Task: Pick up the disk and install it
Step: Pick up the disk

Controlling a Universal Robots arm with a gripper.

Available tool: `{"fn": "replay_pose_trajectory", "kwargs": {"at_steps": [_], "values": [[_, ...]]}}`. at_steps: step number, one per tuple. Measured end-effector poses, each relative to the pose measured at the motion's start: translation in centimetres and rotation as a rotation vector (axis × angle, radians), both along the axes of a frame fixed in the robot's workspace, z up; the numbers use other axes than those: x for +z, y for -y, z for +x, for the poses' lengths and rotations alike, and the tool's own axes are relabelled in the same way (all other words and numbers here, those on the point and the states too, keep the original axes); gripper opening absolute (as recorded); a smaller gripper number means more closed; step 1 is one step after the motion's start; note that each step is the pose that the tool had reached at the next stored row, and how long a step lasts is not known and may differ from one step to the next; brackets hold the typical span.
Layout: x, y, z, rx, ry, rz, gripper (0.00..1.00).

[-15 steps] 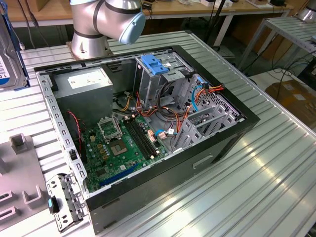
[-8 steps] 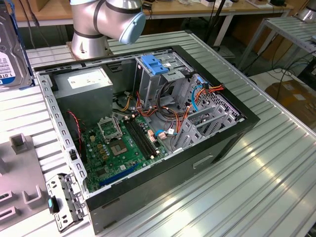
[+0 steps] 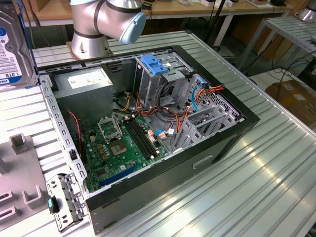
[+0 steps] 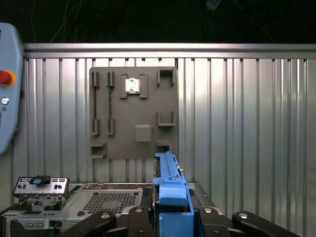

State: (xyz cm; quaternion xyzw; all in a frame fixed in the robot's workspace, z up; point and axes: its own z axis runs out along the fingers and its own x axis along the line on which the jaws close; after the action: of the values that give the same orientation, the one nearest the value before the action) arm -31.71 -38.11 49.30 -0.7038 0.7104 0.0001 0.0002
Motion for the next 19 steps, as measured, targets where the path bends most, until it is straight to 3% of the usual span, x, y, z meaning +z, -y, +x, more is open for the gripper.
{"fn": "replay_pose_trajectory", "kwargs": {"at_steps": [19], "values": [[0.00,0.09,2.46,0.000,0.0000,0.0000,0.37]]}}
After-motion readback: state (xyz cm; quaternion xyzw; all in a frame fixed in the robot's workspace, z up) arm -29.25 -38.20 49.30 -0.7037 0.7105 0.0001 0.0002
